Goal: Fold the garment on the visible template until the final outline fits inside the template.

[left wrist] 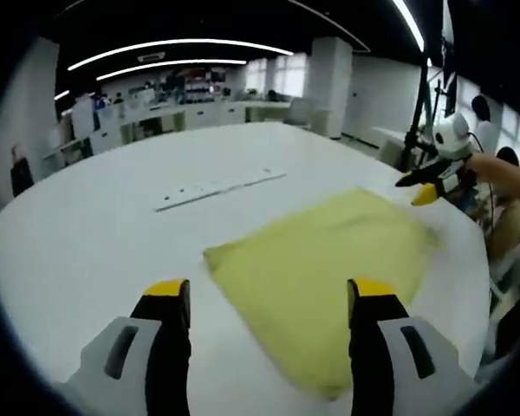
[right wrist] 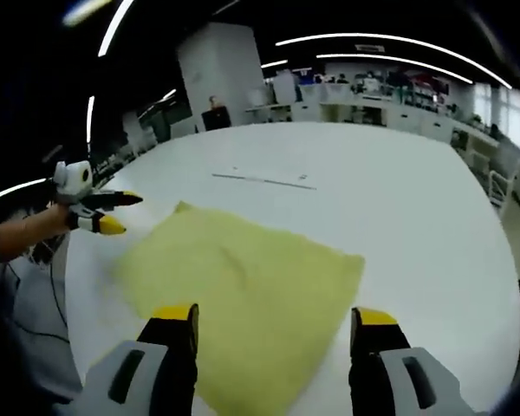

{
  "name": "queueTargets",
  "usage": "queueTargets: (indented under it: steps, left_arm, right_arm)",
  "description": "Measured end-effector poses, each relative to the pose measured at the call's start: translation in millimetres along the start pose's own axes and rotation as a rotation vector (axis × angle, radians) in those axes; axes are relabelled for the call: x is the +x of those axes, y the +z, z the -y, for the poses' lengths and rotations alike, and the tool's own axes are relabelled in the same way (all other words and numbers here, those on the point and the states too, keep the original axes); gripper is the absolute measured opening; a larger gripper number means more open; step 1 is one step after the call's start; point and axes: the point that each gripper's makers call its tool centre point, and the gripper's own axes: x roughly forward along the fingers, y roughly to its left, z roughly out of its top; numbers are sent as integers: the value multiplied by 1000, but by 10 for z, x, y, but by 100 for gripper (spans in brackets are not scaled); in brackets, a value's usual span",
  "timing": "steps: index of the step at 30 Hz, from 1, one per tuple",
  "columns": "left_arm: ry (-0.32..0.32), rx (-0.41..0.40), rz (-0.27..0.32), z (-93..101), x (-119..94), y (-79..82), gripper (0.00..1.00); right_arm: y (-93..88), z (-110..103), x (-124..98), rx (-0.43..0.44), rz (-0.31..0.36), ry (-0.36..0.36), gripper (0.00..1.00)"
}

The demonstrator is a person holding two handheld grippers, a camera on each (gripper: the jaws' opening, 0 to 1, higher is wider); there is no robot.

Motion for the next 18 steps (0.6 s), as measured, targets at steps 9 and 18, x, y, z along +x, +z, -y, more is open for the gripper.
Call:
queueTargets:
  steps: [9, 18]
  left_arm:
    - [-8, -12, 21, 164, -249, -219, 63]
    - [7, -66, 23, 268, -366, -500, 59]
  right_arm:
    - [-326, -173, -248, 21, 2, 33, 69]
    - [-632, -256, -411, 38, 6, 47, 62]
